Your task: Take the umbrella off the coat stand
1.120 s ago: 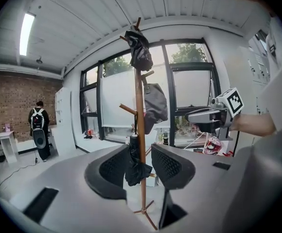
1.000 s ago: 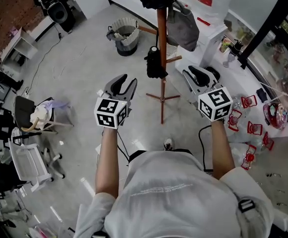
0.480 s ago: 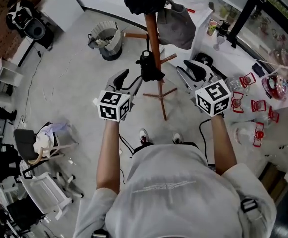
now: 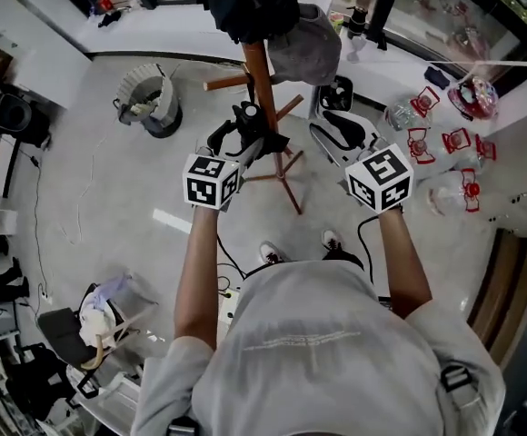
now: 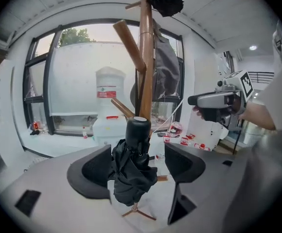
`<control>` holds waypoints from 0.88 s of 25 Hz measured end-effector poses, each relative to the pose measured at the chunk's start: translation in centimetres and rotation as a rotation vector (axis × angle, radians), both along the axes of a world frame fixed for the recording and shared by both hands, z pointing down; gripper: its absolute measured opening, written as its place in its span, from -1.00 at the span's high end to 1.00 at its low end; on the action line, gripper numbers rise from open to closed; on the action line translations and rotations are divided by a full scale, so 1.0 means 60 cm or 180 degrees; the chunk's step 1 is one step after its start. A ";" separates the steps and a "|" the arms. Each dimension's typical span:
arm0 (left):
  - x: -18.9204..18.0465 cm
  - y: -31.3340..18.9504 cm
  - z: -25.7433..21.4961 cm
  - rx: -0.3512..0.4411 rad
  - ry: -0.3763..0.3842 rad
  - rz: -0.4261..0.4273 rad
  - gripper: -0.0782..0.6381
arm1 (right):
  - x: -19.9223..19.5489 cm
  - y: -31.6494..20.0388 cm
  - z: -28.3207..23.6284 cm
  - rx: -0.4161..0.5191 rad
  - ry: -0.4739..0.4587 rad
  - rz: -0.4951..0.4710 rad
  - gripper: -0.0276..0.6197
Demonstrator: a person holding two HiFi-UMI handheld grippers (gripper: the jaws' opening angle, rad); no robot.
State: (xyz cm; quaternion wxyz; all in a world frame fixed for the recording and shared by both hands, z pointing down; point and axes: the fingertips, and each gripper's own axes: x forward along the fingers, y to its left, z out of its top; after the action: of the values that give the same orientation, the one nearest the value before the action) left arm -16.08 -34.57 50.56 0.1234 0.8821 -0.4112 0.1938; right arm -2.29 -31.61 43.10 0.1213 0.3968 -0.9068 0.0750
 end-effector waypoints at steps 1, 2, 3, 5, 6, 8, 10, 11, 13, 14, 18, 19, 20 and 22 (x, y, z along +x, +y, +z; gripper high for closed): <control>0.004 -0.005 0.008 -0.0021 0.0007 0.0081 -0.20 | 0.001 0.000 0.004 -0.0016 0.0012 0.0062 0.43; 0.009 -0.009 0.017 -0.0044 0.0005 0.0184 -0.22 | 0.002 0.000 0.008 -0.0033 0.0020 0.0126 0.43; 0.014 -0.011 0.026 -0.0067 -0.0008 0.0307 -0.26 | 0.003 0.001 0.012 -0.0052 0.0028 0.0189 0.43; 0.021 -0.014 0.045 -0.0101 -0.0065 0.0545 -0.33 | 0.005 0.004 0.022 -0.0098 0.0049 0.0297 0.42; 0.022 -0.018 0.054 -0.0107 -0.0086 0.0622 -0.35 | 0.006 0.005 0.028 -0.0122 0.0065 0.0341 0.42; 0.021 -0.029 0.066 -0.0131 -0.0073 0.0693 -0.36 | 0.007 0.007 0.038 -0.0163 0.0108 0.0424 0.41; 0.022 -0.037 0.079 -0.0181 -0.0036 0.0749 -0.39 | 0.008 0.010 0.044 -0.0189 0.0142 0.0507 0.41; 0.024 -0.039 0.085 -0.0200 -0.0025 0.0788 -0.40 | 0.007 0.011 0.047 -0.0198 0.0152 0.0548 0.41; 0.029 -0.045 0.095 -0.0217 -0.0001 0.0879 -0.43 | 0.006 0.013 0.051 -0.0207 0.0176 0.0627 0.41; 0.033 -0.049 0.099 -0.0222 0.0010 0.0927 -0.44 | 0.005 0.013 0.053 -0.0208 0.0192 0.0667 0.41; 0.050 -0.061 0.116 -0.0272 0.0048 0.1106 -0.46 | 0.009 0.016 0.055 -0.0205 0.0233 0.0829 0.41; 0.053 -0.062 0.120 -0.0302 0.0071 0.1139 -0.46 | 0.011 0.018 0.055 -0.0201 0.0237 0.0869 0.41; 0.057 -0.062 0.123 -0.0338 0.0102 0.1165 -0.46 | 0.013 0.020 0.055 -0.0197 0.0239 0.0906 0.41; 0.064 -0.060 0.129 -0.0406 0.0170 0.1196 -0.46 | 0.018 0.026 0.054 -0.0193 0.0242 0.0970 0.41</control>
State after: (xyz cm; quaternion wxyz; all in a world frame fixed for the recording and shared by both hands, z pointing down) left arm -12.24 -38.19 58.30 0.1515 0.9385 -0.2229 0.2157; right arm -1.21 -30.07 46.35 0.1547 0.5285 -0.8281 0.1048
